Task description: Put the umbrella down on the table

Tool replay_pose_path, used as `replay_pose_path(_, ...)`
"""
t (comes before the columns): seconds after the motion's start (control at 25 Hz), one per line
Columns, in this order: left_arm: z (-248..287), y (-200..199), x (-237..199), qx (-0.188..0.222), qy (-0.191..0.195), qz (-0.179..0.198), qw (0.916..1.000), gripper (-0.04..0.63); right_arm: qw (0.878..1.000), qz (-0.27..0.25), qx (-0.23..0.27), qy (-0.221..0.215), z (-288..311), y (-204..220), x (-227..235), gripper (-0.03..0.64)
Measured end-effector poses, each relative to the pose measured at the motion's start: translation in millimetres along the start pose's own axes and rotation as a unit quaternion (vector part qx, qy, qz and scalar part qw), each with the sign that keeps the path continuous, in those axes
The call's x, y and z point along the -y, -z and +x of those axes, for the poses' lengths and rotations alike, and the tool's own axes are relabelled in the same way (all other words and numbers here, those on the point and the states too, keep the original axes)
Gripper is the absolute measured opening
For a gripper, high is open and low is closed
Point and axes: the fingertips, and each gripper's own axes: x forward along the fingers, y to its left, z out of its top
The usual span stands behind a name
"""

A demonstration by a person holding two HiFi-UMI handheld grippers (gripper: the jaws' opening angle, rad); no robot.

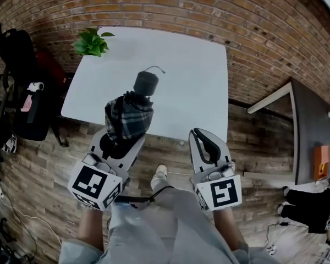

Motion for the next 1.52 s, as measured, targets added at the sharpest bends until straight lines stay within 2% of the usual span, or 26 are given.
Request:
replay_pose_path(0.4,70,-29,-10,-0.002,-0.016,-0.005,0.9999,0.218,1.000,0.009,-0.009,-0.014,37,-1,69,0.051)
replay_pose_path(0.84,89,-40,-10,0.002,-0.007,0.001,1.0000,0.218,1.000,0.006,0.001,-0.004,40,-9,87,0.051)
replay_pose_path(1.52,118,-55,-51,-0.008,0.019,0.012,0.9997,0.218,1.000,0.007,-0.007,0.019,86,-21,97,0.051)
